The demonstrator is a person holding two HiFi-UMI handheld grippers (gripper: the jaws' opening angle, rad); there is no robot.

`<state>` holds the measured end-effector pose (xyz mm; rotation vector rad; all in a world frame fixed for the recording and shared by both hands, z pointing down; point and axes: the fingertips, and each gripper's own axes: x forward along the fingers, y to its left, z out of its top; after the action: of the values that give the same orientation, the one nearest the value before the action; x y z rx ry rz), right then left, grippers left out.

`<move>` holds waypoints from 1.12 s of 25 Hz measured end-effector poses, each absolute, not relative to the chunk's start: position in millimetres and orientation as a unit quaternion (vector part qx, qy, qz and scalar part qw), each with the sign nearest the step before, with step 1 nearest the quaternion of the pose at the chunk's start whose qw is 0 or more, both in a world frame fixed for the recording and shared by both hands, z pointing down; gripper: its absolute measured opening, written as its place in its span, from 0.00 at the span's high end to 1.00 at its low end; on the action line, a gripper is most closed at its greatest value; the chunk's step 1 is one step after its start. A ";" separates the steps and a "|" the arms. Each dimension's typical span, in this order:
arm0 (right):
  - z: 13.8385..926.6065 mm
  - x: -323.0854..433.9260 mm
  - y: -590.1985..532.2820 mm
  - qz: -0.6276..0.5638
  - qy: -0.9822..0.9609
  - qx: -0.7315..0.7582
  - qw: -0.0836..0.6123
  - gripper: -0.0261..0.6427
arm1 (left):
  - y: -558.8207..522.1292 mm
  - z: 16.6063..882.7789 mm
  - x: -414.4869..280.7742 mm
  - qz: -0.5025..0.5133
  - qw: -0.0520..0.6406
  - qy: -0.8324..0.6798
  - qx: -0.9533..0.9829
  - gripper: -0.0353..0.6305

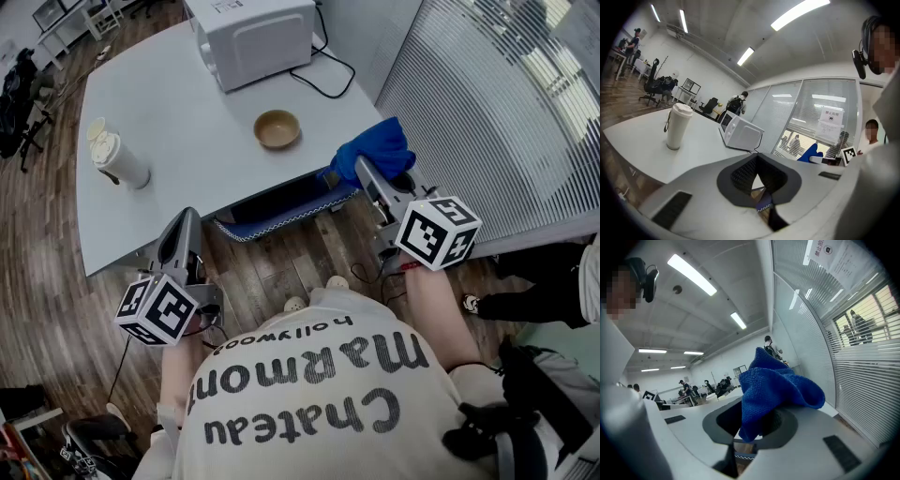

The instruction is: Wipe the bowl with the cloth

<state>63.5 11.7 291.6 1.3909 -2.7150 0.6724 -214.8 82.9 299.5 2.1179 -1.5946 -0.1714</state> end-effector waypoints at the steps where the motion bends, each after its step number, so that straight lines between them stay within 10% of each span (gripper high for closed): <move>1: 292.1 63.3 11.4 0.215 -0.869 0.446 0.010 0.86 | 82.2 299.5 -215.2 -0.063 0.240 -0.583 0.774 0.93; 28: 310.5 64.9 -123.9 0.242 -0.892 0.382 0.027 0.86 | -31.8 319.4 -196.0 -0.097 0.278 -0.617 0.730 0.93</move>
<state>64.9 -123.9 310.5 1.1791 -2.7541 0.7483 -196.0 -31.8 319.4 1.9585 -1.6553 -0.2604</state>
